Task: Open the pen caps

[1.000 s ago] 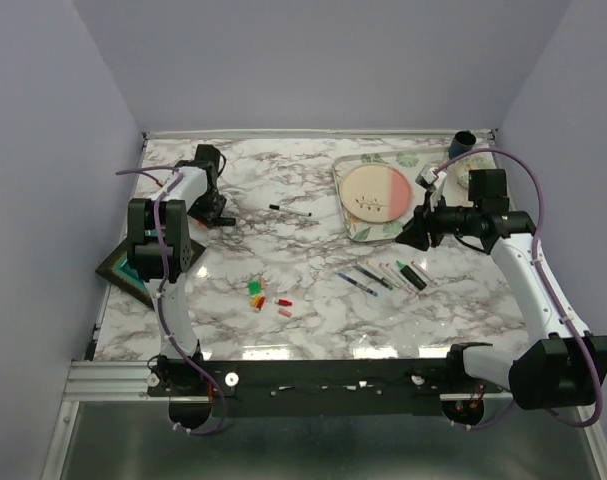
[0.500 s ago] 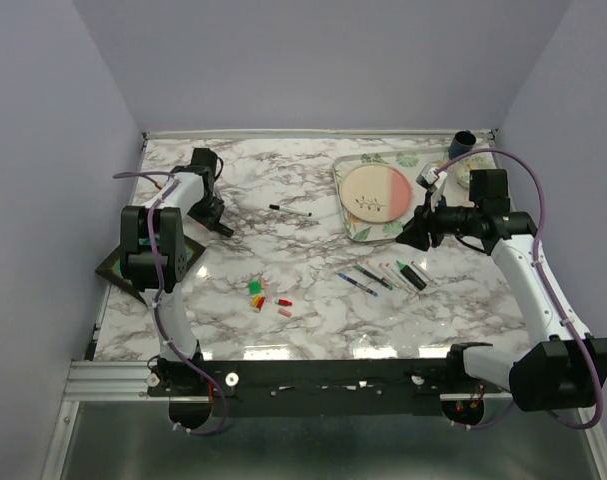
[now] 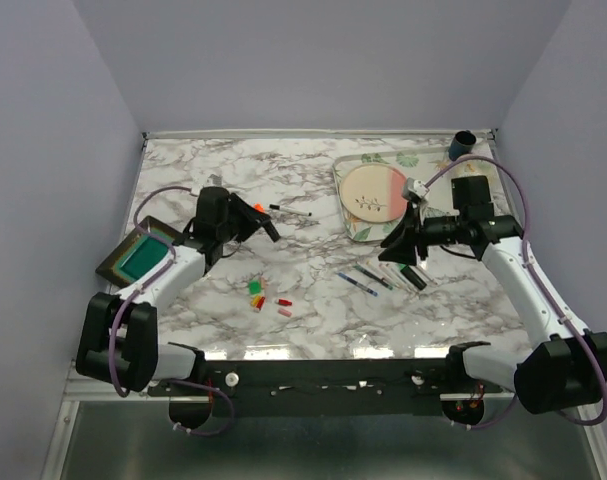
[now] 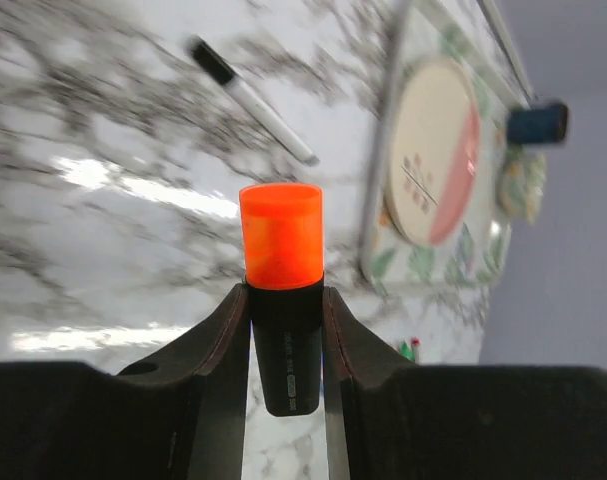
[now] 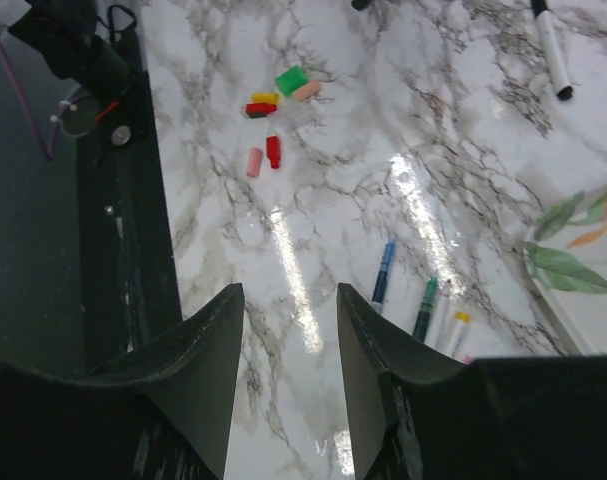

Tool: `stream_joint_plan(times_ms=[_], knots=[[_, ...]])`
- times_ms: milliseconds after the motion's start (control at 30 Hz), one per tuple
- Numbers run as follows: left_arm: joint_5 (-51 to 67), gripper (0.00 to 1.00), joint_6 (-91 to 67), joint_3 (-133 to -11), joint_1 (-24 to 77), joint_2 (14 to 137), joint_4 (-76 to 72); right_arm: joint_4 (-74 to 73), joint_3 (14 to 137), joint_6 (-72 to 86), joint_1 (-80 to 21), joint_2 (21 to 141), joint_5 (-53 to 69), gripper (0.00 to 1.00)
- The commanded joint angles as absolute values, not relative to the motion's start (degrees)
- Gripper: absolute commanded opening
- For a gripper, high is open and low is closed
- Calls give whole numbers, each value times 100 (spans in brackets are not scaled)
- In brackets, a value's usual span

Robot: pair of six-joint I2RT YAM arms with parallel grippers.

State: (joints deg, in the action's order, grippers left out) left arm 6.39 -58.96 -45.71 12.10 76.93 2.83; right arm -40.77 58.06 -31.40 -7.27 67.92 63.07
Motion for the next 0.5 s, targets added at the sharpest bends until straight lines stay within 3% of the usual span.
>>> stream_joint_plan(times_ms=[0, 267, 300, 367, 400, 433, 467], knots=[[1434, 0, -5976, -4034, 2325, 7497, -2274, -3956, 5581, -3007, -1159, 6838, 6917, 50], [44, 0, -6591, -4104, 3945, 7970, -3032, -2207, 5001, -1075, -1591, 6776, 6065, 51], [-130, 0, -6670, -4165, 4033, 8050, -3102, -2110, 4966, -942, -1600, 6742, 5864, 58], [-307, 0, -6741, -4236, 4253, 8278, -3225, -1759, 4843, -582, -1608, 6671, 5652, 61], [-395, 0, -6811, -4341, 4315, 8349, -3208, -1706, 4808, -537, -1600, 6654, 5538, 67], [-430, 0, -6820, -4403, 4385, 8411, -3234, -1566, 4738, -493, -1608, 6601, 5476, 82], [-492, 0, -6829, -4464, 4490, 8524, -3234, -1486, 4703, -440, -1608, 6566, 5458, 84]])
